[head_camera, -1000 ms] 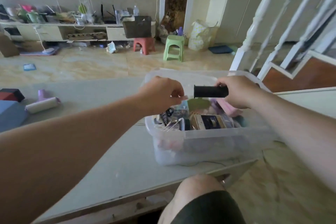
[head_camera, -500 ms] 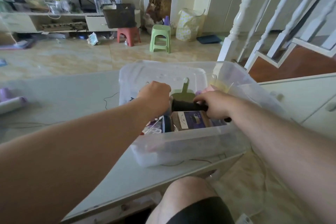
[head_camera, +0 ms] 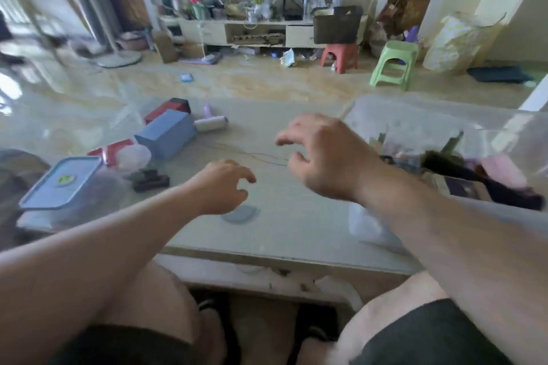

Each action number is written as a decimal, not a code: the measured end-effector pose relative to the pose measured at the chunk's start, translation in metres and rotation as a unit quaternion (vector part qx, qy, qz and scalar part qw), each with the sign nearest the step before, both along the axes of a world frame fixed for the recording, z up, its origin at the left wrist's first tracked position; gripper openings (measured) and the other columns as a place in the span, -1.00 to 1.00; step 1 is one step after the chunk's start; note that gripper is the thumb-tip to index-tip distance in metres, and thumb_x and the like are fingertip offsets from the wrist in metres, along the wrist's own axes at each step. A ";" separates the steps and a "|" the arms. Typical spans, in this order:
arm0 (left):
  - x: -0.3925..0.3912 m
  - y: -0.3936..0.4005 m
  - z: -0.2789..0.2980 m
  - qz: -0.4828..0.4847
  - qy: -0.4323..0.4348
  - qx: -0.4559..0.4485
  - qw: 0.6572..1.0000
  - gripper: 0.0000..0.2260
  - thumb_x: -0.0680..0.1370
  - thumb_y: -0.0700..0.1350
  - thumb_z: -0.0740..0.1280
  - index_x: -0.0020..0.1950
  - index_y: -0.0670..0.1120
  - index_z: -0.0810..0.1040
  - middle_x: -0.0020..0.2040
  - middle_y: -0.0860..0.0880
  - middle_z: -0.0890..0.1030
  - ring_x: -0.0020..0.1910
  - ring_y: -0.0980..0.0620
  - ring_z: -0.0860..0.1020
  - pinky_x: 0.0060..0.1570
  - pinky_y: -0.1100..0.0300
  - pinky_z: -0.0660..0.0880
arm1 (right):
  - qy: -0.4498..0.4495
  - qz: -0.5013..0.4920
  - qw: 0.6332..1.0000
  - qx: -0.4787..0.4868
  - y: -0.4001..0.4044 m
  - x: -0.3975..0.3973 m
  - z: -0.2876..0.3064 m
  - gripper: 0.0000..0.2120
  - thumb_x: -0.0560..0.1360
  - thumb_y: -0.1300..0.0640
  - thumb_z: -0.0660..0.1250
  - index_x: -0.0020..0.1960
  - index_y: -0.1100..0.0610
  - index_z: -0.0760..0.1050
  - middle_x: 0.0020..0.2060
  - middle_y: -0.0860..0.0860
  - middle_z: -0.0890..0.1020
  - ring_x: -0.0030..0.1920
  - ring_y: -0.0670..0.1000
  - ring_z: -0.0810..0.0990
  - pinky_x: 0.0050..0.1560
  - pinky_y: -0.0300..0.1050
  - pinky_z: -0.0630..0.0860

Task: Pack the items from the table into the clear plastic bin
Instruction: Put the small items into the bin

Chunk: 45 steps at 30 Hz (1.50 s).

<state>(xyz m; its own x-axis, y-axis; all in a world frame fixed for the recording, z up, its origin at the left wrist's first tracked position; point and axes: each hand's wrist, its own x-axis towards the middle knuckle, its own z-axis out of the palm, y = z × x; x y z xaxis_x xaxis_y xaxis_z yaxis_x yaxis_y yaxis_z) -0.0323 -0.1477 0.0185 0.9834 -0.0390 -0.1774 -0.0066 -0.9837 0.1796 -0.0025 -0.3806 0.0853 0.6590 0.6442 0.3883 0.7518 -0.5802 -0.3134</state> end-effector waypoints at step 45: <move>0.008 -0.142 0.094 -0.091 -0.067 -0.416 0.902 -0.85 0.58 -0.09 0.45 0.12 0.08 0.61 -0.19 0.02 0.74 -0.26 0.11 0.65 -0.21 0.08 0.58 | 0.033 -0.179 0.980 -0.081 -0.116 -0.038 0.041 -0.34 0.37 -0.28 0.50 0.38 -0.01 0.57 0.08 -0.01 0.62 0.06 0.06 0.58 0.09 0.03 0.54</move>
<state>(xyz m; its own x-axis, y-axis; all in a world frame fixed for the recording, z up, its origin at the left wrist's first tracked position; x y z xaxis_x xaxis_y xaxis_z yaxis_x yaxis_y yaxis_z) -0.0238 -0.2895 0.1124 0.9576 -0.2672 0.1080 -0.2314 -0.4893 0.8409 -0.0408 -0.4961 0.1260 0.8746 0.4158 0.2494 0.4714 -0.8495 -0.2368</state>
